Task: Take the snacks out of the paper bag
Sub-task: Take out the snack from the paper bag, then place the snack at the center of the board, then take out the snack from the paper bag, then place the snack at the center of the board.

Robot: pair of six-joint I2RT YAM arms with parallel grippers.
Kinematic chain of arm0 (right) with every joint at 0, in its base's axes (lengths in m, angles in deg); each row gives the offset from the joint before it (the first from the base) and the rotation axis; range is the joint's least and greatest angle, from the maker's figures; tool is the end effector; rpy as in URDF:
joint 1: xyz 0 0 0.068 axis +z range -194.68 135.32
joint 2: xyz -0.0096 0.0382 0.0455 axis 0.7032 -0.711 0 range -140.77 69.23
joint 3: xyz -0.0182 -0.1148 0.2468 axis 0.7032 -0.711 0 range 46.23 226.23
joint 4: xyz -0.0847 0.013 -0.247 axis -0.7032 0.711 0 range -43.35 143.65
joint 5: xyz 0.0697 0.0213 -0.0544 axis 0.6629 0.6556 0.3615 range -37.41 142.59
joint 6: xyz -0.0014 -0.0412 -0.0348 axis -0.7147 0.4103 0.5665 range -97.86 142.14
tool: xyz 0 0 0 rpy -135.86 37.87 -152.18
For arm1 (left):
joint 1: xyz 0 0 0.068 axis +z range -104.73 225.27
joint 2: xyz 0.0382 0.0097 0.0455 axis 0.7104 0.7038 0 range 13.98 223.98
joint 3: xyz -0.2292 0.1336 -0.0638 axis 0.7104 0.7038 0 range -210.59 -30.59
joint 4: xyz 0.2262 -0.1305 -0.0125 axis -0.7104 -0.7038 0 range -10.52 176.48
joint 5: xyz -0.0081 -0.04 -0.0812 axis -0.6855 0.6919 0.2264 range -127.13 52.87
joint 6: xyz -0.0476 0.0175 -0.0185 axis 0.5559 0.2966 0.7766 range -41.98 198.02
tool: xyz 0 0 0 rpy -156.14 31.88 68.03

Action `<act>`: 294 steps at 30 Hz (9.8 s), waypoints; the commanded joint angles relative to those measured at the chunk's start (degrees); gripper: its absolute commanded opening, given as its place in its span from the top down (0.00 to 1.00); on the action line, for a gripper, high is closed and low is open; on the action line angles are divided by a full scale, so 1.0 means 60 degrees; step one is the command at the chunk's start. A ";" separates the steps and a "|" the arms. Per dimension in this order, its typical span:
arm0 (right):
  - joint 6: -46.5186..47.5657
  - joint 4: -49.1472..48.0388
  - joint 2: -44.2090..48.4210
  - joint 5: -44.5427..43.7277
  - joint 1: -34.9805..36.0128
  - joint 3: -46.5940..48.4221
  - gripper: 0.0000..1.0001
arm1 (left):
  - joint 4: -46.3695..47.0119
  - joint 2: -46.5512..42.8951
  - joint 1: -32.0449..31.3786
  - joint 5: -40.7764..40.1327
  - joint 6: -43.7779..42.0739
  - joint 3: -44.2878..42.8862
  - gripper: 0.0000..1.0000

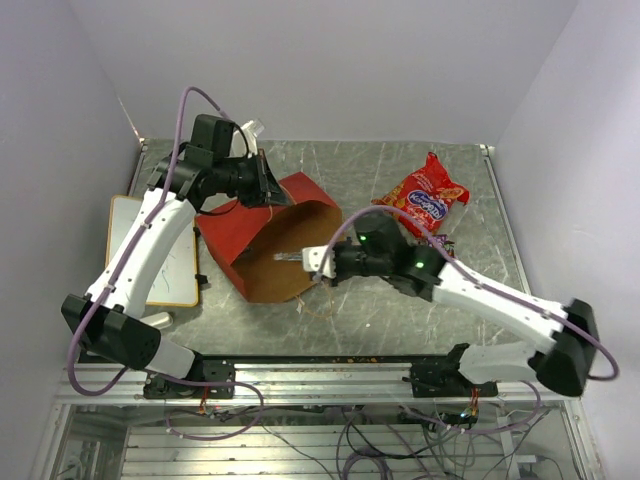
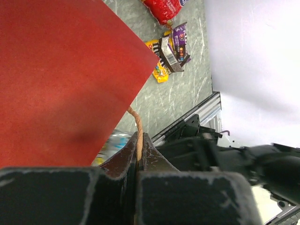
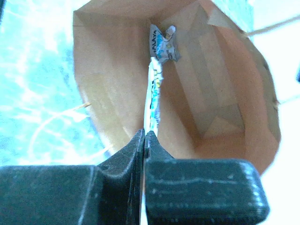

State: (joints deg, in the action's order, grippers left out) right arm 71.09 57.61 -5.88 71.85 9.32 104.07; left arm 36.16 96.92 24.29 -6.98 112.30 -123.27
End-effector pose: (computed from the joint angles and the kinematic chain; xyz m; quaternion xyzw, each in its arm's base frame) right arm 0.1661 0.2486 0.3023 -0.7155 0.4598 0.1657 0.4993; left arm 0.2722 -0.1234 0.4080 0.0064 0.8839 -0.3965 0.2481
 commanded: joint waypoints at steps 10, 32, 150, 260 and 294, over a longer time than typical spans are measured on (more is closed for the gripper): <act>-0.0728 0.5913 0.3318 -0.3357 -0.0118 0.1448 1.00 | 0.0296 0.0122 0.0112 -0.0256 -0.0114 0.0339 0.93; 0.2785 0.3920 0.1146 -0.1457 -0.3950 -0.1399 1.00 | -0.0032 -0.0109 0.0111 -0.0638 -0.0208 0.0109 0.93; 0.0762 -0.5848 -0.6329 -0.0940 0.0938 0.1616 0.66 | 0.0114 -0.1397 0.0111 -0.0867 -0.0047 0.0550 0.93; -0.5527 0.3217 0.0481 -0.5190 -0.3748 0.2243 1.00 | -0.1162 -0.0176 0.2667 -0.1521 0.0159 -0.0500 0.71; -1.4259 0.5572 -0.3603 -1.0079 -0.1142 0.1563 1.00 | -0.2013 -0.1100 0.1958 -0.2599 -0.0909 -0.2605 0.08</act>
State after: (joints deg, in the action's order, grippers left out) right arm -15.25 94.96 -25.53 14.37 2.06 114.74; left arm 24.00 91.24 36.73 -22.52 108.11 -138.22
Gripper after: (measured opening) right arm 0.006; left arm 0.924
